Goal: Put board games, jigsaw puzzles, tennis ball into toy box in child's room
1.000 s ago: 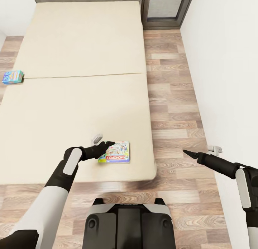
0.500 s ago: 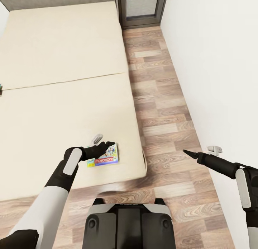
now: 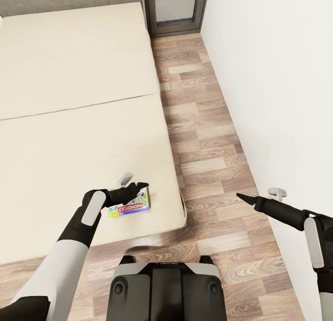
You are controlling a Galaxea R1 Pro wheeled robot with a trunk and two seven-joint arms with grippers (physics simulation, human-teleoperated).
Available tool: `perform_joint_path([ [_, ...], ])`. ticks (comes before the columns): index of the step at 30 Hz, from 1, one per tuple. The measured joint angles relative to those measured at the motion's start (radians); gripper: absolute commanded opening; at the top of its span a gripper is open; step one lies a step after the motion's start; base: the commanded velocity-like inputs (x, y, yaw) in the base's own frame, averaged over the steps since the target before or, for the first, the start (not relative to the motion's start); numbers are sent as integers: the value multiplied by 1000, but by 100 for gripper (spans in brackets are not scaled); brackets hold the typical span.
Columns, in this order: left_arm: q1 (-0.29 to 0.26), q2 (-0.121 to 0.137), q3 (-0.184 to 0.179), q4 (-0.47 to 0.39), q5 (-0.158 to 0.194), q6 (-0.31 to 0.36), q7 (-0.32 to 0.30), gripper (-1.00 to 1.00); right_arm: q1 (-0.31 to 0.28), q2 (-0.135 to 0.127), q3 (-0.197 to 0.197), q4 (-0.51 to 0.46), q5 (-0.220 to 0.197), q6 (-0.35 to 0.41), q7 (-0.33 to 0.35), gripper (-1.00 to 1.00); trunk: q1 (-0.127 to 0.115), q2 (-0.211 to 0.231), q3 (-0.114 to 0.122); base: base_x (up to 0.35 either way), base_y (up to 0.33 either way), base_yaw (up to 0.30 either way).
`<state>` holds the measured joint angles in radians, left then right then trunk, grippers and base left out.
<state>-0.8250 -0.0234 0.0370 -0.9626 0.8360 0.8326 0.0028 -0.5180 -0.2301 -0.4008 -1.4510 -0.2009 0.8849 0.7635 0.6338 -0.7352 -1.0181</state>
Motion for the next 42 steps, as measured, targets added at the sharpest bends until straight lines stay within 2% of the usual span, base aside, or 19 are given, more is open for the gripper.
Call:
perform_joint_path([
  [17,0,0,0,-3,1,0,0,100,0,0,0,0,0,0,0,100,0,0,0,0,0,-9],
  [25,0,3,9,-61,1,1,0,100,0,0,0,0,0,0,0,100,0,0,0,0,0,-1],
  [27,0,10,25,-115,1,2,0,100,0,0,0,0,0,0,0,100,0,0,0,0,0,0],
  [28,0,10,25,-116,0,2,0,100,0,0,0,0,0,0,0,100,0,0,0,0,0,0],
  [30,0,30,61,-169,-1,5,-1,100,0,0,0,0,0,0,0,100,0,0,0,0,0,0],
  [31,0,31,62,-170,-1,5,-1,100,0,0,0,0,0,0,0,100,0,0,0,0,0,0],
  [32,0,45,85,-192,-2,6,-1,100,0,0,0,0,0,0,0,100,0,0,0,0,0,0],
  [33,0,46,85,-193,-1,6,-1,100,0,0,0,0,0,0,0,100,0,0,0,0,0,0],
  [35,0,75,133,-226,-2,8,-2,100,1,0,0,0,0,0,0,100,0,0,0,0,0,0],
  [38,0,88,157,-239,-1,9,-2,100,1,0,0,0,0,0,0,100,0,0,0,0,0,0],
  [40,0,108,198,-259,-3,10,-2,100,3,0,0,0,-1,0,0,100,0,0,0,0,0,0],
  [41,0,108,199,-260,-2,10,-2,100,3,0,0,0,-1,0,0,100,0,0,0,0,0,0],
  [42,0,116,218,-267,-3,11,-2,100,4,0,0,0,0,0,0,100,0,0,0,0,0,0],
])
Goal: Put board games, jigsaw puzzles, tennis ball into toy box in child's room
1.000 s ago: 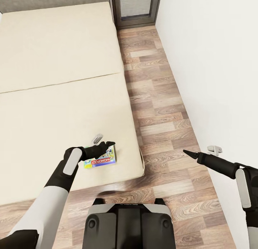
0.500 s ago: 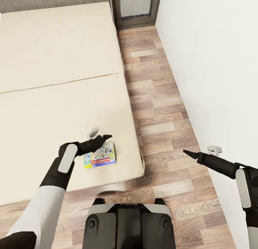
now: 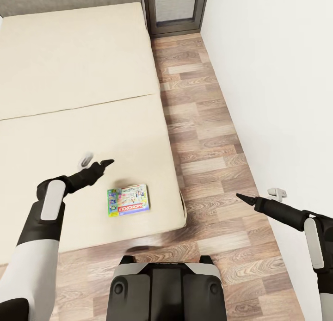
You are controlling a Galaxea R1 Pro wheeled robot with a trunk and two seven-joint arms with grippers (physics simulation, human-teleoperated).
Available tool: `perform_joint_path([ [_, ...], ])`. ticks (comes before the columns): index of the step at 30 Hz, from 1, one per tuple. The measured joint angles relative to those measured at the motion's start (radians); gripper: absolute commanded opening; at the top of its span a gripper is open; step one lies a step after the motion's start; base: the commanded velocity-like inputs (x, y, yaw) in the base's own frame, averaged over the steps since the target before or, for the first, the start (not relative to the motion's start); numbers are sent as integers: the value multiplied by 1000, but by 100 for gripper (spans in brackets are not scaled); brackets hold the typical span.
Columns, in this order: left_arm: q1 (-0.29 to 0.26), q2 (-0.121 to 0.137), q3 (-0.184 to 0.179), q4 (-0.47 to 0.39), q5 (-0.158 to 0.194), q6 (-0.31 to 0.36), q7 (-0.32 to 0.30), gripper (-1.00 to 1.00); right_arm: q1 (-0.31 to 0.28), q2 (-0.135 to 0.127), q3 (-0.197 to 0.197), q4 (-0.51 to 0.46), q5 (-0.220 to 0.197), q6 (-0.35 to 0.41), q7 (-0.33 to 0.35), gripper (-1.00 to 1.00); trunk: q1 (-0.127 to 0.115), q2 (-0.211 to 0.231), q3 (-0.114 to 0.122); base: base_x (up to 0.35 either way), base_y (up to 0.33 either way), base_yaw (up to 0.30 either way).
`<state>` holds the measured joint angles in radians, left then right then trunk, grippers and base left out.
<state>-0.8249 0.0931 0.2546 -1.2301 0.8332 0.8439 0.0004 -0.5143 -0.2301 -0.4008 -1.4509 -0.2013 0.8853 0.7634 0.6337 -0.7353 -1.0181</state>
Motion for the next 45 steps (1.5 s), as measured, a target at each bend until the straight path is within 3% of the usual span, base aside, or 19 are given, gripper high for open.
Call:
perform_joint_path([
  [7,0,39,74,-18,-1,12,0,100,2,0,0,0,0,0,0,100,0,0,0,0,0,28],
  [13,0,54,98,-22,-1,17,0,100,2,0,0,0,0,1,0,100,0,0,0,0,0,145],
  [28,0,61,110,-18,-3,20,3,100,2,0,0,1,-1,1,0,100,0,0,0,0,0,188],
  [45,0,58,91,138,-8,16,3,100,2,0,9,3,1,0,0,100,0,0,0,0,0,28],
])
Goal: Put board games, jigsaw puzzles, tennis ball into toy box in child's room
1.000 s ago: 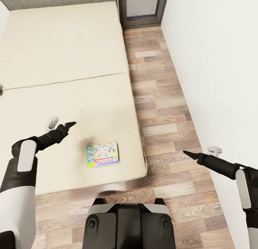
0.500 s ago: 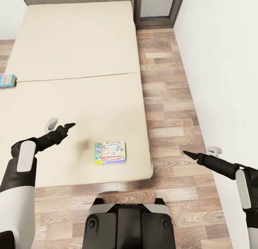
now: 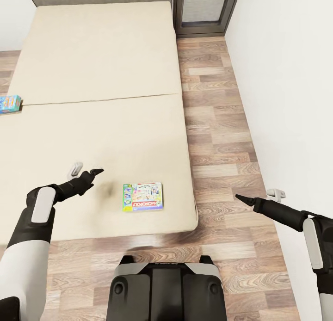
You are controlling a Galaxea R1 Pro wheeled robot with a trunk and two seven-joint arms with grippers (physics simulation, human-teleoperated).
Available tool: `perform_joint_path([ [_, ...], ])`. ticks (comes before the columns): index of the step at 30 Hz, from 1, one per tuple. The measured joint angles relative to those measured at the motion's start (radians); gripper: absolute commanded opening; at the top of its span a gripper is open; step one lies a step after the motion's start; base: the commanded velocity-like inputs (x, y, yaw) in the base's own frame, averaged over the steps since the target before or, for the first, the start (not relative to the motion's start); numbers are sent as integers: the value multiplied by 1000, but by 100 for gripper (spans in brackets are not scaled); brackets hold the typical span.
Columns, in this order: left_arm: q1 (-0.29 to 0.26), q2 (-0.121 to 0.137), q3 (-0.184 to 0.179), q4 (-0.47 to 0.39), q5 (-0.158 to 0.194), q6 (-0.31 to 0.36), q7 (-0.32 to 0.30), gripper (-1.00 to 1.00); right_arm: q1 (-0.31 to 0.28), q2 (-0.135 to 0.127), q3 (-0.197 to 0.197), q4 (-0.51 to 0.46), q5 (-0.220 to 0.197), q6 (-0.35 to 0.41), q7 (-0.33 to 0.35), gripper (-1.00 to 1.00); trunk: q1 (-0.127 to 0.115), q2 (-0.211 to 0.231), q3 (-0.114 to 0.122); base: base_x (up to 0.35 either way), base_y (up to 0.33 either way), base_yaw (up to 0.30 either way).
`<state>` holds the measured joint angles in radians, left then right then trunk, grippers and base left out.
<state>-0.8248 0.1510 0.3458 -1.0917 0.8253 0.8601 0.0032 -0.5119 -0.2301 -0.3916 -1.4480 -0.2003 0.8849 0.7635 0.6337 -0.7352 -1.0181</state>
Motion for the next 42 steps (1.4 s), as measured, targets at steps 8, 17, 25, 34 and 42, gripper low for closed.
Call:
perform_joint_path([
  [8,0,-2,-104,112,2,-17,-1,100,0,0,2,0,0,0,0,100,0,0,0,0,0,4],
  [17,0,-32,-210,208,2,-96,-2,100,0,0,3,0,-1,0,0,100,0,0,0,0,0,1],
  [25,-1,-51,-237,234,-16,-133,-1,100,0,0,3,-1,-2,0,0,100,0,0,0,0,0,0],
  [34,-1,-59,-245,252,-3,-149,-4,100,0,0,3,-1,-2,0,0,100,0,0,0,0,0,0],
  [42,-1,-60,-247,262,1,-152,-3,100,0,0,3,-1,-2,0,0,100,0,0,0,0,0,0],
])
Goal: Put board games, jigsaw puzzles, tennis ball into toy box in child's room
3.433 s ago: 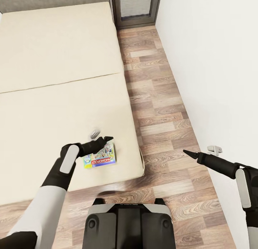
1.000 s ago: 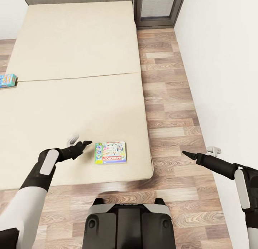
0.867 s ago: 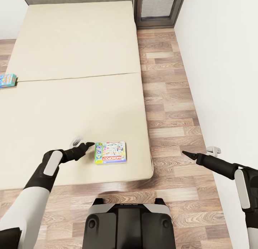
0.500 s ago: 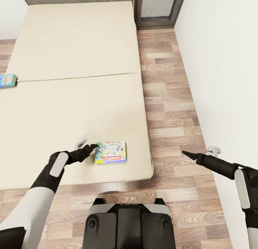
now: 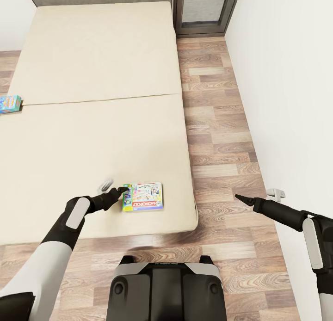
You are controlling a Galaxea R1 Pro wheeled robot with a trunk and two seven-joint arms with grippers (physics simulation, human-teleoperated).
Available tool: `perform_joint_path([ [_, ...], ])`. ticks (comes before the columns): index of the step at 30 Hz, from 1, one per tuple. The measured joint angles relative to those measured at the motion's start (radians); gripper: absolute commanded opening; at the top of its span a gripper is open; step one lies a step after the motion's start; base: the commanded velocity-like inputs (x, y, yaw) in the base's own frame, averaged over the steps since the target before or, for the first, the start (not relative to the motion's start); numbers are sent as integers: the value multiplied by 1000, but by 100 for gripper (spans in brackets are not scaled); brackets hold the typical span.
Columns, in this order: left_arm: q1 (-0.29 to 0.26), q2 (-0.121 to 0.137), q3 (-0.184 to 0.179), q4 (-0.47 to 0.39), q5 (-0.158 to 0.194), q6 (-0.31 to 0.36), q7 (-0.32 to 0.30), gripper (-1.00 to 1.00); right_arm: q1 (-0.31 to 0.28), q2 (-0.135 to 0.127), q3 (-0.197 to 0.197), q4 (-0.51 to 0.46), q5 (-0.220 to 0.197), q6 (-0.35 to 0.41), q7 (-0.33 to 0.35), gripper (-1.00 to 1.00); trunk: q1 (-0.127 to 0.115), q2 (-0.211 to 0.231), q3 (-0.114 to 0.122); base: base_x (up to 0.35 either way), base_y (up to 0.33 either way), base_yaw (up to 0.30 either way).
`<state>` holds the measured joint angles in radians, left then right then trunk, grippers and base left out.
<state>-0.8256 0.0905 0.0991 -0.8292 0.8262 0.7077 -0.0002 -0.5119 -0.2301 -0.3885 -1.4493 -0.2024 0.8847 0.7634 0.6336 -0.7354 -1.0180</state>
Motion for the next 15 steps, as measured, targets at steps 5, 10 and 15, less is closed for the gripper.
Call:
perform_joint_path([
  [5,0,0,-1,1,-2,-3,2,100,0,0,0,0,0,0,0,100,0,0,0,0,0,0],
  [10,1,-1,-2,2,1,-7,4,100,0,0,0,0,0,0,0,100,-1,0,0,0,0,0],
  [15,1,-1,-2,2,3,-12,5,100,0,0,0,0,0,0,0,100,0,0,0,0,0,0],
])
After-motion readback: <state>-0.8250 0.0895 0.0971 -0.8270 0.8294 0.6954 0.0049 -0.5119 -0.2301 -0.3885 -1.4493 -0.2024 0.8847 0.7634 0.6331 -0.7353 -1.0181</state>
